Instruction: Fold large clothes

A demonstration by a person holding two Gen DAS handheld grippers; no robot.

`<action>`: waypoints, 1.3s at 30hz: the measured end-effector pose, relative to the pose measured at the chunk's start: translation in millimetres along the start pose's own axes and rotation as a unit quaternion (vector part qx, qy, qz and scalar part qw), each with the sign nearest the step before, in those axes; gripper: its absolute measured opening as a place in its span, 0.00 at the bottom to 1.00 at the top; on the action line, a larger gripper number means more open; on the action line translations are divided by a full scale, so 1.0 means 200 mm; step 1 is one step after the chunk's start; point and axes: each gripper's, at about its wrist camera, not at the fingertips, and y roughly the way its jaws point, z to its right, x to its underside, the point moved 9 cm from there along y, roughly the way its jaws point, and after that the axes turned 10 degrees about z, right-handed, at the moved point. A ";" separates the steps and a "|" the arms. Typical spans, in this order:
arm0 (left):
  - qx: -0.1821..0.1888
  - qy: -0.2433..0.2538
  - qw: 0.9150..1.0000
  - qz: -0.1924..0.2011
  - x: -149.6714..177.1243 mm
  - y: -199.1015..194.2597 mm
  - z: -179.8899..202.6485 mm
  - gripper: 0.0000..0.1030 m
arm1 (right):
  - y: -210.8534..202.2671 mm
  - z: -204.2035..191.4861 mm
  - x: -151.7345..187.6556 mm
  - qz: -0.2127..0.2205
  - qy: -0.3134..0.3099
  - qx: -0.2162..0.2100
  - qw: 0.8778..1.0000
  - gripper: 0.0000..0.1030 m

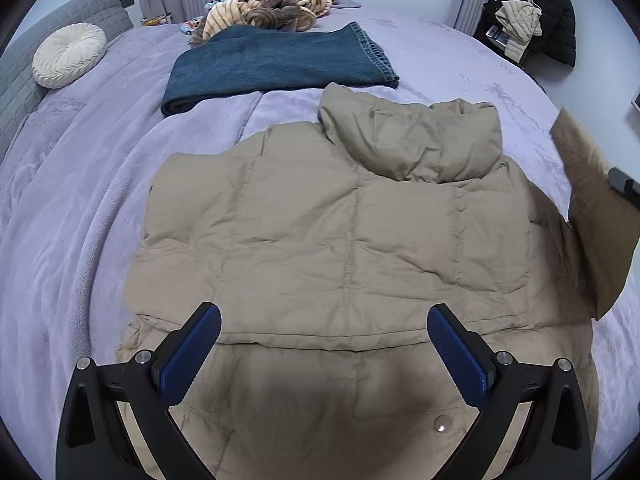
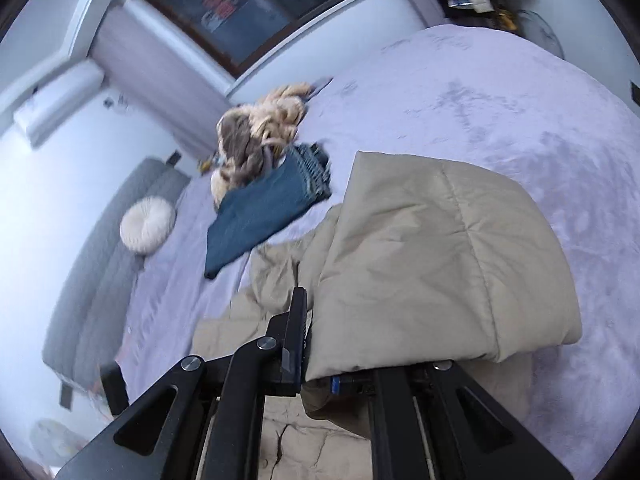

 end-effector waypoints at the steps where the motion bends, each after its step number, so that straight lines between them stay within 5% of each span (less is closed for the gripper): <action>1: -0.004 -0.002 1.000 -0.001 0.01 0.01 -0.03 1.00 | 0.09 -0.06 0.08 -0.022 -0.018 0.001 1.000 0.10; 10: 0.000 -0.015 1.000 -0.012 0.04 0.08 -0.11 1.00 | 0.47 0.02 0.62 -0.132 0.003 0.068 0.989 0.12; 13: 0.020 -0.024 0.999 -0.017 0.03 0.10 -0.08 1.00 | 0.45 0.06 0.66 -0.138 0.028 0.073 0.987 0.40; 14: 0.026 -0.029 0.999 -0.018 0.02 0.10 -0.07 1.00 | 0.42 0.05 0.66 -0.138 0.037 0.064 0.988 0.66; 15: 0.034 -0.035 0.999 -0.018 0.01 0.10 -0.06 1.00 | 0.38 0.03 0.64 -0.136 0.043 0.060 0.988 0.77; 18: 0.052 -0.049 0.997 -0.020 -0.02 0.12 -0.06 1.00 | 0.24 0.04 0.55 -0.097 0.068 0.057 0.991 0.77; 23: 0.073 -0.055 0.996 -0.013 -0.06 0.13 -0.06 1.00 | 0.14 0.30 0.47 -0.044 0.209 0.075 0.974 0.77; 24: 0.080 -0.055 0.995 -0.012 -0.08 0.13 -0.07 1.00 | 0.13 0.34 0.44 -0.029 0.241 0.070 0.967 0.71; 25: 0.087 -0.058 0.994 -0.012 -0.08 0.12 -0.08 1.00 | 0.14 0.38 0.41 -0.008 0.274 0.061 0.960 0.61; 27: 0.108 -0.076 0.991 -0.017 -0.09 0.12 -0.11 1.00 | 0.16 0.41 0.36 0.012 0.302 0.049 0.952 0.12; 28: 0.120 -0.089 0.989 -0.021 -0.09 0.12 -0.13 1.00 | 0.19 0.39 0.33 0.017 0.302 0.042 0.952 0.10; 35: 0.222 -0.165 0.960 -0.028 -0.14 0.09 -0.20 1.00 | 0.34 -0.09 0.27 -0.030 0.125 -0.017 0.992 0.10; 39: 0.289 -0.220 0.931 -0.039 -0.16 0.09 -0.18 1.00 | 0.47 -0.41 0.49 -0.110 0.015 -0.047 0.993 0.10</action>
